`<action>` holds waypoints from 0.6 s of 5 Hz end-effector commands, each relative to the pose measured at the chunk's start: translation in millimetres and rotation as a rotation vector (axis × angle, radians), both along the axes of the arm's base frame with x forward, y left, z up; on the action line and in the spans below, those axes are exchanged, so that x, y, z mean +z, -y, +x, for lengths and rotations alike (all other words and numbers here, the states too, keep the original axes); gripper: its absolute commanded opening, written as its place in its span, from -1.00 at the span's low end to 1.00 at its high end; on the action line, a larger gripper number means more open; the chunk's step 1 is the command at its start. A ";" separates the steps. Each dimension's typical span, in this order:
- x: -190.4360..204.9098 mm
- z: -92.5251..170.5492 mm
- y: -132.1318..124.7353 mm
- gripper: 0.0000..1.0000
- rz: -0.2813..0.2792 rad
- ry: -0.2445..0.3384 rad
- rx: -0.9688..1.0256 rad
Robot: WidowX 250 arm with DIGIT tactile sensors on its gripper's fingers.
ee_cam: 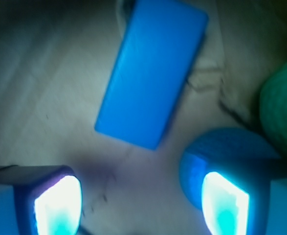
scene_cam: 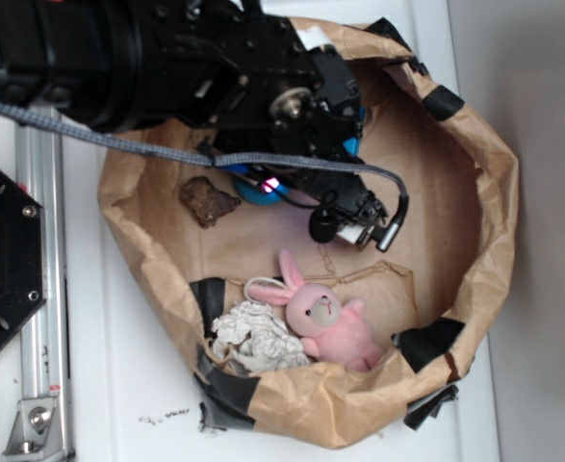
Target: Grab the blue block.
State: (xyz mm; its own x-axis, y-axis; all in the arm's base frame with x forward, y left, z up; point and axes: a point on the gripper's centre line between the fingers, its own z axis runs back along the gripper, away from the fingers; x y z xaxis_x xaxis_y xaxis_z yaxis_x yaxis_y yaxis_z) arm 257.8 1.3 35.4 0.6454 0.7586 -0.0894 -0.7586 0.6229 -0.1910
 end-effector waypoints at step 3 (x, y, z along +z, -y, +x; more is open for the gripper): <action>23.9 9.7 -55.3 1.00 0.224 0.178 0.170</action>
